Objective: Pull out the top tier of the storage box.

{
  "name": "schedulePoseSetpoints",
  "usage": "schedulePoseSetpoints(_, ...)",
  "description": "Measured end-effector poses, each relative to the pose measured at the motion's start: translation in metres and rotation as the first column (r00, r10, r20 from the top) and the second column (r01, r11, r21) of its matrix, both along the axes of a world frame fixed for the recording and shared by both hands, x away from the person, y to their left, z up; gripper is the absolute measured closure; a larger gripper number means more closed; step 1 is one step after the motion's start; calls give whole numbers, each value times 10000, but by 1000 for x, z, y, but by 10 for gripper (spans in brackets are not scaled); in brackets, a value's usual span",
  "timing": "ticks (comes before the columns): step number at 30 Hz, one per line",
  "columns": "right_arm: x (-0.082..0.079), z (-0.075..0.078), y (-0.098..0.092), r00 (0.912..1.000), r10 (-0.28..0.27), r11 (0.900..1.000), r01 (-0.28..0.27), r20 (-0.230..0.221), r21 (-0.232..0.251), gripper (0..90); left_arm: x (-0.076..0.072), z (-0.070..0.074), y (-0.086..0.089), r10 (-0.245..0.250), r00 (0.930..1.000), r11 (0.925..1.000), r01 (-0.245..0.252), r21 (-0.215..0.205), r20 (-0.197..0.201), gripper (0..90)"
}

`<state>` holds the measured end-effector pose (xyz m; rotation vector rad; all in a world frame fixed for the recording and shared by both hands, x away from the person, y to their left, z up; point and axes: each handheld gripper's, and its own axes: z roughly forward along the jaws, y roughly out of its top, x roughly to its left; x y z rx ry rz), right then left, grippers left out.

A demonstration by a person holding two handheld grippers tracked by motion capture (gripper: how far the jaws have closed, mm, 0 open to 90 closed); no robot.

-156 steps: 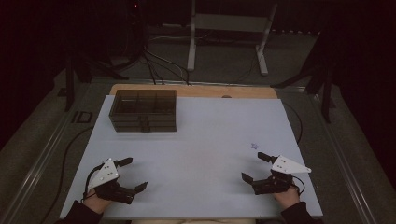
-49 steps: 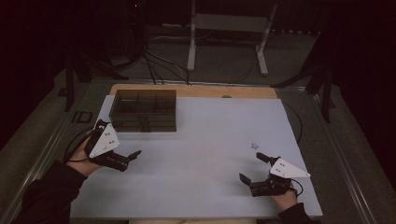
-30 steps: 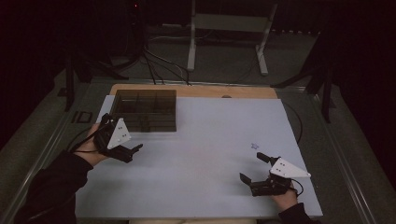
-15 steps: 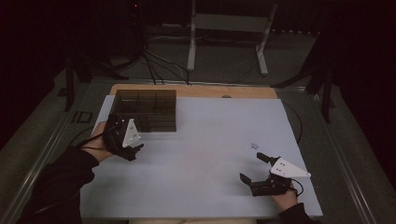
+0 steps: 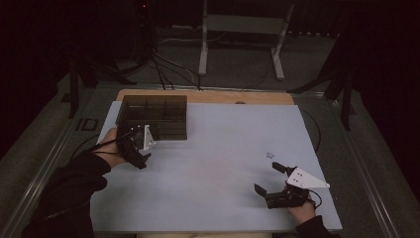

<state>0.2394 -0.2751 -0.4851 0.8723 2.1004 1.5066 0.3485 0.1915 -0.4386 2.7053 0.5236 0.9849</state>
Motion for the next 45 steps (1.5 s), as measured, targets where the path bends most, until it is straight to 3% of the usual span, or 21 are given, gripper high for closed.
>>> schedulePoseSetpoints(8, 0, 0, 0, 10000, 10, 10000, -10, -7, 6, 9, 0, -7, -7, -53, 9959, 9956, -31, 933, 903, 35)
schedulePoseSetpoints(11, 0, 0, 0, 10000, 19, 10000, -19, -11, 12, 10, 0, -11, -10, -235, 9912, 9910, 59, 1340, 1302, 50)
schedulePoseSetpoints(13, 0, 0, 0, 10000, 24, 10000, -24, -10, 21, 10, -1, -13, -11, -291, 9870, 9908, 76, 1352, 1582, 65)
schedulePoseSetpoints(18, 0, 0, 0, 10000, 35, 10000, -35, -35, 20, 10, -2, -19, -13, -612, 9783, 9814, 228, 1906, 1979, 115)
schedulePoseSetpoints(23, 0, 0, 0, 10000, 23, 10000, -23, -43, 32, 10, -4, -30, -15, -1119, 9595, 9541, 311, 2977, 2585, 173)
schedulePoseSetpoints(29, 0, 0, 0, 10000, 32, 10000, -32, -45, -9, 10, -4, -36, -16, -1417, 9442, 9443, 388, 3268, 2972, 281)
schedulePoseSetpoints(31, 0, 0, 0, 10000, 33, 10000, -33, -46, -10, 10, -4, -37, -16, -1591, 9369, 9370, 439, 3466, 3114, 321)
schedulePoseSetpoints(33, 0, 0, 0, 10000, 36, 10000, -36, -48, -5, 9, -5, -40, -17, -1809, 9277, 9268, 497, 3722, 3264, 362)
schedulePoseSetpoints(36, 0, 0, 0, 10000, 41, 10000, -41, -54, 7, 10, -6, -44, -17, -2307, 9063, 8968, 568, 4387, 3541, 451)
schedulePoseSetpoints(37, 0, 0, 0, 10000, 54, 10000, -54, -50, 6, 9, -6, -46, -17, -2354, 9031, 8929, 550, 4469, 3592, 462)
schedulePoseSetpoints(38, 0, 0, 0, 10000, 54, 10000, -54, -50, 6, 9, -6, -46, -17, -2354, 9031, 8929, 550, 4469, 3592, 472)
schedulePoseSetpoints(39, 0, 0, 0, 10000, 63, 10000, -63, -47, 5, 10, -5, -48, -18, -2409, 8971, 8881, 500, 4568, 3703, 472)
schedulePoseSetpoints(42, 0, 0, 1, 10000, 85, 10000, -85, -53, -23, 10, -3, -49, -20, -2280, 8966, 8886, 322, 4576, 3796, 524)
schedulePoseSetpoints(45, 0, 0, 1, 9999, 84, 10000, -84, -56, -4, 10, -2, -49, -21, -2303, 8931, 8833, 251, 4682, 3865, 544)
